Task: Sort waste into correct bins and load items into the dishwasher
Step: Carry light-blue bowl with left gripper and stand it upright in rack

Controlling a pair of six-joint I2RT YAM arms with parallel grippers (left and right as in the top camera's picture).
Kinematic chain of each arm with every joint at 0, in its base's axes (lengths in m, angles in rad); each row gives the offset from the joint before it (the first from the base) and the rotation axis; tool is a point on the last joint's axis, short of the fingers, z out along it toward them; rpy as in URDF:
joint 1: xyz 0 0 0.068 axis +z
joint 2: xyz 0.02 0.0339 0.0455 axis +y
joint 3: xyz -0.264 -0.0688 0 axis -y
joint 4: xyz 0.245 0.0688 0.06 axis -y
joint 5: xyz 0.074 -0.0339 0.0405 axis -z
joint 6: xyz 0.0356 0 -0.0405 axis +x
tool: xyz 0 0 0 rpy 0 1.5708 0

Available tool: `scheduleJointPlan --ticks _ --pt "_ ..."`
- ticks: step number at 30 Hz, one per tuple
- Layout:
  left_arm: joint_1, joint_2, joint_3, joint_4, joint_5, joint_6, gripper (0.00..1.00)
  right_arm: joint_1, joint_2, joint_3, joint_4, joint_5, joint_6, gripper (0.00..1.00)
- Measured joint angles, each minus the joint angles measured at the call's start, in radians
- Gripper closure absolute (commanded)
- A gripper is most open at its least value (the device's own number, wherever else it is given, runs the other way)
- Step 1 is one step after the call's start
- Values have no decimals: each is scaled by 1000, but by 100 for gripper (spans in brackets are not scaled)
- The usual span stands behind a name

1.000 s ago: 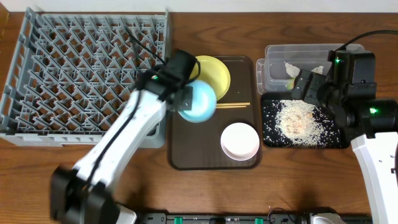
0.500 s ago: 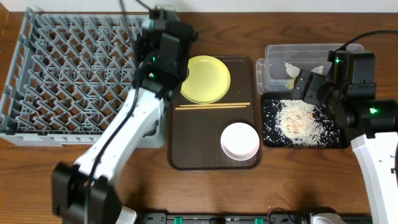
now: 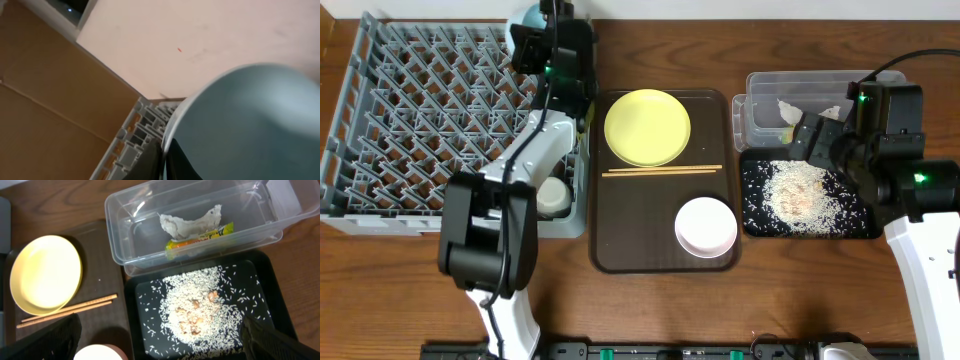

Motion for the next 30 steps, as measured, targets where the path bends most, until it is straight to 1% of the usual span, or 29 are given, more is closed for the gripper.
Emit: scheduleJointPlan --ticks 3,9,14,30 --pt "6 35 0 35 0 33 93 0 0 0 0 0 0 1" --pt "8 100 0 39 -1 69 93 0 0 0 0 0 0 1" --pt "12 103 0 62 -4 87 93 0 0 0 0 0 0 1" --pt "13 103 0 128 -11 245 93 0 0 0 0 0 0 1"
